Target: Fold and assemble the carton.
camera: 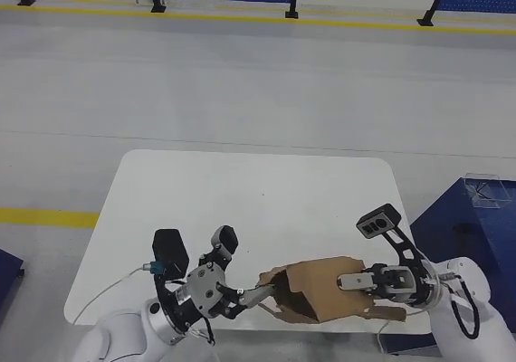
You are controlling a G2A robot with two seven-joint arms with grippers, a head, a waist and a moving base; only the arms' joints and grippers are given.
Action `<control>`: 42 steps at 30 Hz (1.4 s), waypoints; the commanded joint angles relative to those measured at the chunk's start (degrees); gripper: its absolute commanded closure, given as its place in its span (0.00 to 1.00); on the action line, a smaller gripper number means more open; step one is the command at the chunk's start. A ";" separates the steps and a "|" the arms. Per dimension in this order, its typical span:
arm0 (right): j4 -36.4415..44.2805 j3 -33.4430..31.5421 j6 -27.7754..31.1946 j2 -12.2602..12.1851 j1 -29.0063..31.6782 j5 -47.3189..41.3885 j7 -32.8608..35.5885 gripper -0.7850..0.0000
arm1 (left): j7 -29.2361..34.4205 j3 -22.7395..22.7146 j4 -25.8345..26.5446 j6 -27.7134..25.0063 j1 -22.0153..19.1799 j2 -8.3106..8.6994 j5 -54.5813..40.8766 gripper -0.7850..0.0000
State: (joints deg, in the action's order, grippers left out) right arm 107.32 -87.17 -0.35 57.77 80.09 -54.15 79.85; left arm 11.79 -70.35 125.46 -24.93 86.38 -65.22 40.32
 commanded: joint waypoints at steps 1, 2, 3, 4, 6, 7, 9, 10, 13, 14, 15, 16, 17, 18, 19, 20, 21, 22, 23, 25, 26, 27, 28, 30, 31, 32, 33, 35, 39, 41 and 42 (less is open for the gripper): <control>0.03 0.03 -0.14 -0.04 0.10 0.13 0.48 1.00 | 0.32 -0.18 -0.45 0.54 -0.60 -0.04 -0.67 0.00; 0.11 0.06 -0.22 -0.06 0.14 0.26 0.77 1.00 | 0.47 -0.19 -0.68 0.65 -0.91 -0.06 -0.92 0.00; 0.17 0.07 -0.28 -0.09 0.18 0.44 1.05 1.00 | 0.71 -0.09 -1.01 0.79 -1.17 -0.09 -1.37 0.00; 0.22 0.08 -0.31 -0.10 0.22 0.47 1.29 1.00 | 1.09 0.00 -1.35 1.12 -1.50 -0.12 -1.67 0.00; 0.41 0.15 -0.40 -0.14 0.30 0.61 1.73 1.00 | 2.11 0.53 -1.90 1.56 -2.22 -0.19 -2.18 0.00; 0.51 0.19 -0.46 -0.16 0.33 0.66 1.91 1.00 | 2.63 0.84 -2.31 2.01 -2.62 -0.24 -2.42 0.00; 0.57 0.25 -0.52 -0.18 0.33 0.60 2.10 1.00 | 3.54 1.72 -3.00 2.61 -3.48 -0.37 -3.25 0.00; 0.57 0.26 -0.52 -0.18 0.32 0.56 2.11 1.00 | 4.02 2.14 -3.32 2.70 -3.95 -0.43 -3.50 0.00; 0.32 0.05 -0.34 -0.17 0.17 0.00 1.51 1.00 | 4.01 2.80 -3.64 3.06 -4.84 -0.58 -3.52 0.00; 0.08 -0.08 -0.35 -0.16 0.12 -0.35 1.12 1.00 | 3.74 2.76 -3.61 3.19 -4.94 -0.61 -3.68 0.00; -0.28 -0.26 -0.36 -0.14 0.02 -0.78 0.57 1.00 | 3.45 2.57 -3.57 3.28 -4.96 -0.62 -3.86 0.00; -0.71 -0.44 -0.36 -0.12 -0.12 -1.26 -0.08 1.00 | 3.23 2.28 -3.49 3.34 -4.89 -0.62 -3.96 0.00; -1.12 -0.60 -0.36 -0.09 -0.29 -1.69 -0.68 1.00 | 3.07 1.92 -3.32 3.37 -4.74 -0.59 -4.05 0.00; -1.50 -0.76 -0.32 -0.08 -0.51 -1.91 -1.22 1.00 | 3.01 1.55 -3.08 3.37 -4.49 -0.55 -4.08 0.00; -1.81 -0.90 -0.21 -0.07 -0.70 -1.98 -1.69 1.00 | 2.94 1.14 -2.79 3.35 -4.16 -0.51 -4.16 0.00; -2.03 -1.00 -0.15 -0.06 -0.84 -2.05 -2.05 1.00 | 2.72 0.67 -2.41 3.32 -3.79 -0.46 -4.12 0.00; -2.25 -1.07 -0.19 -0.05 -0.96 -2.16 -2.38 1.00 | 2.51 0.19 -2.08 3.39 -3.33 -0.41 -3.94 0.00; -2.40 -1.15 -0.19 -0.04 -1.12 -2.23 -2.63 1.00 | 2.41 -0.19 -1.76 3.32 -2.87 -0.36 -3.90 0.00; -2.56 -1.23 -0.12 -0.04 -1.27 -2.11 -2.89 1.00 | 2.35 -0.56 -1.44 3.18 -2.41 -0.31 -3.93 0.00; -2.70 -1.45 0.32 -0.04 -1.54 -1.72 -3.61 1.00 | 1.73 -1.17 -0.59 2.55 -1.49 -0.23 -4.07 0.00; -2.73 -1.49 0.58 -0.03 -1.65 -1.40 -3.88 1.00 | 1.38 -1.42 -0.21 2.12 -0.99 -0.19 -3.99 0.00; -2.73 -1.46 0.73 -0.03 -1.71 -1.07 -4.10 1.00 | 0.97 -1.68 0.28 1.77 -0.51 -0.16 -3.64 0.00; -2.69 -1.35 0.75 -0.02 -1.75 -0.99 -4.16 1.00 | 0.55 -1.75 0.77 1.33 0.05 -0.13 -3.44 0.00; -2.66 -1.33 1.01 -0.01 -1.88 -0.64 -4.45 1.00 | 0.15 -1.62 1.74 0.14 1.11 -0.07 -3.06 0.00; -2.57 -1.26 1.04 0.00 -1.88 -0.54 -4.54 1.00 | 0.32 -1.51 2.16 -0.15 1.61 -0.02 -2.34 0.00; -2.48 -1.17 1.03 0.00 -1.87 -0.34 -4.54 1.00 | 0.58 -1.26 2.68 -0.40 2.06 0.01 -1.74 0.00; -2.35 -1.11 1.13 -0.01 -1.86 0.01 -4.51 1.00 | 0.69 -0.97 3.14 -0.60 2.43 0.03 -1.33 0.00; -1.95 -0.91 1.22 -0.03 -1.71 0.72 -4.18 1.00 | 0.85 -0.36 3.70 -0.68 2.96 0.03 -0.41 0.00; -1.12 -0.45 1.42 -0.07 -1.11 1.63 -3.32 1.00 | 2.11 1.45 3.20 0.48 2.67 -0.08 1.26 0.00; -0.80 -0.33 1.49 -0.09 -0.81 1.89 -2.89 1.00 | 2.58 2.17 2.35 1.82 1.85 -0.21 1.71 0.00; -0.62 -0.29 1.57 -0.10 -0.69 1.97 -2.59 1.00 | 3.00 2.65 1.93 2.34 1.48 -0.28 1.22 0.00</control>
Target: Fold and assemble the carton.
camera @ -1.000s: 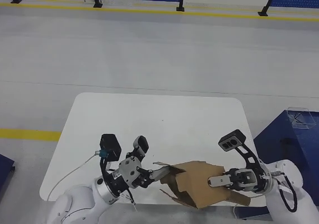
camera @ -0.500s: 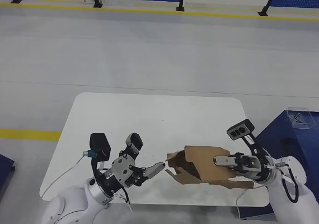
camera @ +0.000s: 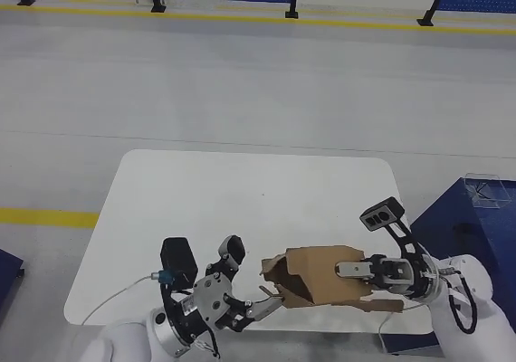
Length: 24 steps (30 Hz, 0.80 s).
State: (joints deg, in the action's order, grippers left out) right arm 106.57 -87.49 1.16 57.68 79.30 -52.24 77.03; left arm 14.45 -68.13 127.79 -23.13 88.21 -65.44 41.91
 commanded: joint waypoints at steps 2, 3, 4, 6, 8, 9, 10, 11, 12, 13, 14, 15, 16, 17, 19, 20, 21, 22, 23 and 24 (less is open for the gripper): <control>0.26 0.02 0.06 -0.03 0.36 0.10 0.31 1.00 | 1.14 0.99 -0.87 1.09 -1.35 -0.16 -0.70 0.00; 0.37 0.03 0.10 -0.03 0.48 0.15 0.33 1.00 | 1.45 1.25 -1.12 1.38 -1.70 -0.20 -0.66 0.00; 0.47 0.05 0.14 -0.04 0.62 0.18 0.40 1.00 | 1.82 1.56 -1.27 1.60 -1.98 -0.24 -0.85 0.00; 0.60 0.06 0.22 -0.05 0.81 0.21 0.52 1.00 | 2.67 2.00 -1.57 2.06 -2.53 -0.30 -0.84 0.00; 0.72 0.16 0.16 -0.06 0.99 0.28 0.70 1.00 | 3.19 2.45 -1.80 2.31 -2.98 -0.35 -0.88 0.00; 0.74 0.22 0.17 -0.07 1.08 0.34 0.76 1.00 | 3.59 2.68 -1.91 2.42 -3.18 -0.37 -0.80 0.00; 0.78 0.29 0.14 -0.07 1.14 0.34 0.82 1.00 | 3.86 2.92 -1.97 2.52 -3.38 -0.40 -0.76 0.00; 0.80 0.36 0.17 -0.08 1.17 0.44 0.88 1.00 | 4.03 3.16 -2.08 2.64 -3.53 -0.42 -0.74 0.00; 0.80 0.42 0.25 -0.08 1.20 0.54 0.85 1.00 | 4.24 3.40 -2.20 2.78 -3.66 -0.45 -0.74 0.00; 0.81 0.50 0.28 -0.07 1.24 0.60 0.78 1.00 | 4.41 3.65 -2.27 2.84 -3.79 -0.48 -0.83 0.00; 0.86 0.56 0.23 -0.08 1.25 0.66 0.79 1.00 | 4.52 3.87 -2.33 2.89 -3.91 -0.51 -0.83 0.00; 0.87 0.60 0.23 -0.08 1.24 0.71 0.78 1.00 | 4.63 4.12 -2.40 2.89 -3.99 -0.53 -0.80 0.00; 0.90 0.66 0.24 -0.08 1.25 0.69 0.76 1.00 | 4.97 4.44 -2.55 2.88 -4.05 -0.54 -0.69 0.00; 0.94 0.73 0.28 -0.07 1.27 0.64 0.75 1.00 | 5.18 4.77 -2.63 2.87 -4.14 -0.57 -0.66 0.00; 1.02 0.91 0.37 -0.06 1.32 0.58 0.69 1.00 | 5.35 5.39 -2.80 2.91 -4.31 -0.63 -0.34 0.00; 1.01 1.03 0.41 -0.05 1.36 0.63 0.61 1.00 | 5.40 5.70 -2.86 2.89 -4.40 -0.66 -0.14 0.00; 1.04 1.28 0.10 -0.05 1.43 0.59 0.76 1.00 | 5.40 5.96 -2.91 2.84 -4.51 -0.69 0.02 0.00; 1.10 1.46 -0.24 -0.06 1.41 0.68 0.94 1.00 | 5.37 6.14 -2.93 2.87 -4.62 -0.71 0.15 0.00; 1.14 1.49 -0.20 -0.07 1.36 0.74 0.97 1.00 | 5.25 6.22 -2.93 2.86 -4.76 -0.73 0.37 0.00; 1.14 1.51 -0.19 -0.06 1.36 0.71 0.98 1.00 | 4.97 6.19 -2.90 2.96 -4.85 -0.75 0.51 0.00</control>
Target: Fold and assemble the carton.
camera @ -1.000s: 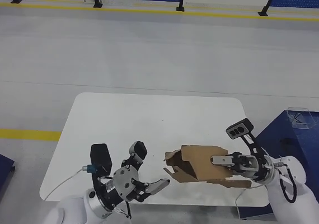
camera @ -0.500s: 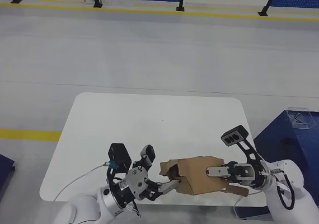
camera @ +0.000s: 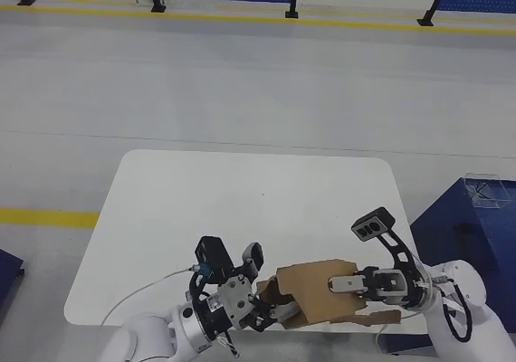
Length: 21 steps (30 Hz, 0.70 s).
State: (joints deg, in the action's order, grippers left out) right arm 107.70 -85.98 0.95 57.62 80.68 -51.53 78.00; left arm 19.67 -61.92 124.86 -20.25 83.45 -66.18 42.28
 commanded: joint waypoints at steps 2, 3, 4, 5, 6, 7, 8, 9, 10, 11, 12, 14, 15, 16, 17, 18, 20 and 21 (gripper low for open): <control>0.00 0.00 0.02 0.00 -0.02 0.00 0.01 1.00 | -0.91 -0.38 0.12 0.26 -0.02 -0.03 -0.55 0.00; 0.00 0.00 0.02 0.00 -0.02 0.00 0.01 1.00 | -1.02 -0.74 0.19 0.23 0.08 -0.01 -0.99 0.00; 0.00 0.00 0.02 0.00 -0.02 0.00 0.01 1.00 | -1.12 -1.23 0.30 0.25 0.21 0.04 -1.13 0.00; 0.00 0.00 0.02 0.00 -0.02 0.00 0.01 1.00 | -1.03 -1.67 0.41 0.30 0.46 0.11 -1.13 0.00; 0.00 0.00 0.02 0.00 -0.02 0.00 0.01 1.00 | -0.88 -2.08 0.52 0.21 0.76 0.17 -1.36 0.00; 0.00 0.00 0.02 0.00 -0.02 0.00 0.01 1.00 | -0.71 -2.53 0.69 0.04 1.10 0.25 -1.69 0.00; 0.00 0.00 0.02 0.00 -0.02 0.00 0.01 1.00 | -0.40 -2.97 0.82 -0.30 1.50 0.34 -2.31 0.00; 0.00 0.00 0.02 0.00 -0.02 0.00 0.01 1.00 | 0.13 -3.42 0.95 -0.90 1.88 0.44 -3.22 0.00; 0.00 0.00 0.02 0.00 -0.02 0.00 0.01 1.00 | 0.82 -4.04 1.10 -1.59 2.20 0.57 -4.26 0.00; 0.00 0.00 0.02 0.00 -0.02 0.00 0.01 1.00 | 1.40 -4.81 1.36 -2.33 2.54 0.71 -5.35 0.00; 0.00 0.00 0.02 0.00 -0.02 0.00 0.01 1.00 | 1.81 -5.80 1.72 -2.93 2.92 0.87 -6.16 0.00; 0.01 0.30 -0.68 0.10 0.22 -1.24 -1.62 1.00 | 1.11 -8.28 2.87 -3.59 4.04 1.14 -6.79 0.00; -0.17 0.66 -1.78 0.23 0.19 -3.24 -3.05 1.00 | 0.59 -9.43 3.54 -4.13 4.84 1.28 -6.85 0.00; -0.92 1.01 -2.99 0.37 -0.06 -5.45 -4.37 1.00 | 0.00 -10.46 4.33 -5.19 5.67 1.41 -7.19 0.00; -1.88 1.41 -4.18 0.52 -0.51 -7.71 -5.51 1.00 | -0.83 -11.54 5.06 -6.43 6.56 1.54 -7.72 0.00; -3.07 2.07 -5.85 0.68 -0.95 -10.32 -6.32 1.00 | -2.48 -12.87 5.85 -7.56 7.41 1.62 -8.22 0.00; -5.42 3.70 -10.07 1.04 -2.04 -16.35 -7.15 1.00 | -7.73 -15.65 7.02 -9.48 9.49 1.67 -8.99 0.00; -6.69 4.64 -12.35 1.26 -2.55 -19.73 -7.40 1.00 | -9.77 -16.75 7.34 -10.46 10.57 1.69 -8.91 0.00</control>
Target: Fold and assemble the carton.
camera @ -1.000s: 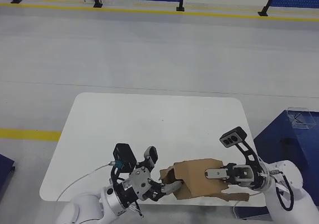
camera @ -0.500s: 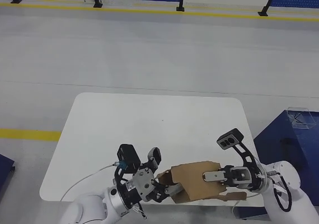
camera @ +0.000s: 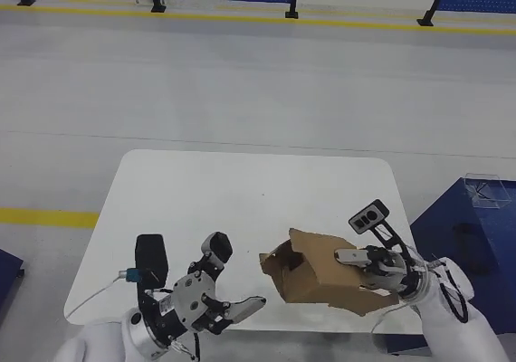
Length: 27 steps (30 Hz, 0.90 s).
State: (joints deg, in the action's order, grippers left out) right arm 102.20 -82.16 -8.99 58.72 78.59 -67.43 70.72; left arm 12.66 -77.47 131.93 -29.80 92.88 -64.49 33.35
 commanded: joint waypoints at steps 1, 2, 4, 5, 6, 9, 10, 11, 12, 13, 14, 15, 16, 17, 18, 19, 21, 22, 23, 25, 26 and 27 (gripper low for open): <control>-2.39 1.74 -4.75 0.38 -1.10 -7.00 -0.43 1.00 | -4.40 -2.12 0.47 -2.05 2.02 0.04 0.47 0.00; -3.49 2.61 -6.65 0.55 -1.80 -8.97 -0.56 1.00 | -5.49 -2.89 0.38 -2.73 2.81 0.07 1.25 0.00; -5.62 4.47 -10.04 0.96 -2.74 -13.31 -0.76 1.00 | -7.57 -3.53 0.09 -3.98 3.80 0.05 1.64 0.00; -6.52 5.36 -11.72 1.19 -3.10 -15.60 -1.20 1.00 | -8.30 -3.58 -0.47 -4.73 3.94 0.04 1.49 0.00; -7.08 6.02 -12.71 1.37 -3.61 -16.88 -1.65 1.00 | -8.46 -3.74 -1.20 -5.02 3.75 0.04 2.06 0.00; -8.20 7.08 -12.18 1.72 -4.39 -17.30 -2.54 1.00 | -8.52 -4.34 -2.42 -4.46 2.79 0.03 4.67 0.00; -8.20 7.08 -12.18 1.72 -4.39 -17.30 -2.54 1.00 | -8.52 -4.34 -2.42 -4.46 2.79 0.03 4.67 0.00; -8.20 7.08 -12.18 1.72 -4.39 -17.30 -2.54 1.00 | -8.52 -4.34 -2.42 -4.46 2.79 0.03 4.67 0.00; -8.20 7.08 -12.18 1.72 -4.39 -17.30 -2.54 1.00 | -8.52 -4.34 -2.42 -4.46 2.79 0.03 4.67 0.00; -8.20 7.08 -12.18 1.72 -4.39 -17.30 -2.54 1.00 | -8.52 -4.34 -2.42 -4.46 2.79 0.03 4.67 0.00; -7.46 7.07 -11.68 1.74 -4.25 -16.64 -3.27 1.00 | -8.49 -4.32 -2.44 -4.31 2.77 0.03 4.60 0.00; -6.77 6.90 -11.00 1.75 -3.95 -15.98 -3.47 1.00 | -7.78 -4.24 -2.69 -3.41 2.73 0.03 4.32 0.00; -6.27 6.78 -10.78 1.74 -3.57 -15.45 -3.36 1.00 | -6.74 -4.52 -2.77 -1.47 2.45 0.03 4.74 0.00; -5.80 6.65 -10.79 1.71 -3.28 -14.74 -3.01 1.00 | -5.78 -4.57 -2.49 0.47 2.12 0.01 5.12 0.00; -5.45 6.42 -10.46 1.69 -3.01 -14.07 -2.63 1.00 | -5.14 -4.21 -2.02 1.51 1.76 -0.03 4.79 0.00; -5.13 6.25 -9.94 1.65 -2.68 -13.03 -2.42 1.00 | -4.48 -3.80 -1.54 1.74 1.31 -0.05 4.40 0.00; -4.67 6.14 -9.58 1.62 -2.18 -11.54 -1.84 1.00 | -2.99 -3.35 -0.50 2.55 0.36 -0.05 4.70 0.00; -4.47 6.13 -9.55 1.62 -2.05 -11.15 -1.52 1.00 | -2.67 -3.09 0.32 2.84 -0.11 -0.07 4.86 0.00; -4.33 6.16 -9.68 1.62 -1.92 -10.90 -1.24 1.00 | -2.33 -2.90 0.93 3.17 -0.53 -0.08 5.27 0.00; -4.07 6.14 -9.90 1.64 -1.73 -10.60 -0.86 1.00 | -0.85 -2.40 1.95 4.47 -1.28 -0.09 6.44 0.00; -3.98 6.15 -10.06 1.65 -1.66 -10.34 -0.70 1.00 | -0.27 -1.88 2.56 4.58 -1.64 -0.11 6.26 0.00; -3.91 6.13 -10.14 1.65 -1.62 -10.08 -0.58 1.00 | 0.17 -1.70 2.72 5.10 -2.05 -0.13 6.48 0.00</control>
State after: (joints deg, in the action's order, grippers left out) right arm 98.24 -76.01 -19.04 60.36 76.95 -77.71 70.04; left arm 12.41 -79.43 134.44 -25.09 91.18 -64.61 39.76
